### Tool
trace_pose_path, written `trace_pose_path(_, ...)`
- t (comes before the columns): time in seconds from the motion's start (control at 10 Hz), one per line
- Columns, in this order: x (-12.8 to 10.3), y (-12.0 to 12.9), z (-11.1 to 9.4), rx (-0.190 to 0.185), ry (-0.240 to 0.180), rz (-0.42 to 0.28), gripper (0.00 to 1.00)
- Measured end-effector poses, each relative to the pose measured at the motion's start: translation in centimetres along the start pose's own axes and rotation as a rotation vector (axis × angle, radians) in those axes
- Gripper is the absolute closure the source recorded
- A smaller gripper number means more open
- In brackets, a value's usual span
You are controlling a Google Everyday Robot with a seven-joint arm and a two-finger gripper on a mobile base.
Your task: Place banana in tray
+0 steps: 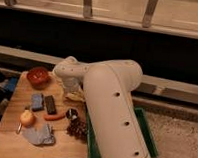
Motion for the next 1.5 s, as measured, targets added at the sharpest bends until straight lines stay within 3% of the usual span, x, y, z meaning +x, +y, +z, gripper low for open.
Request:
trace_pose_path(0.2,-0.2,0.1,0.8,-0.007,0.006,-0.001,0.20)
trace_pose_path(0.3,-0.2,0.1,1.2,-0.014,0.012,0.000,0.25)
trace_pose_path(0.9,0.8,0.0,0.7,-0.045,0.011,0.011,0.84)
trace_pose_path(1.1,1.1,0.0,-1.2,-0.051,-0.020,0.020,0.99)
trace_pose_path(1.3,1.6,-0.8,-3.5,-0.048,-0.051,0.040,1.00)
trace_pose_path(1.5,2.9,-2.5,-5.1,-0.029,-0.055,0.068,1.00)
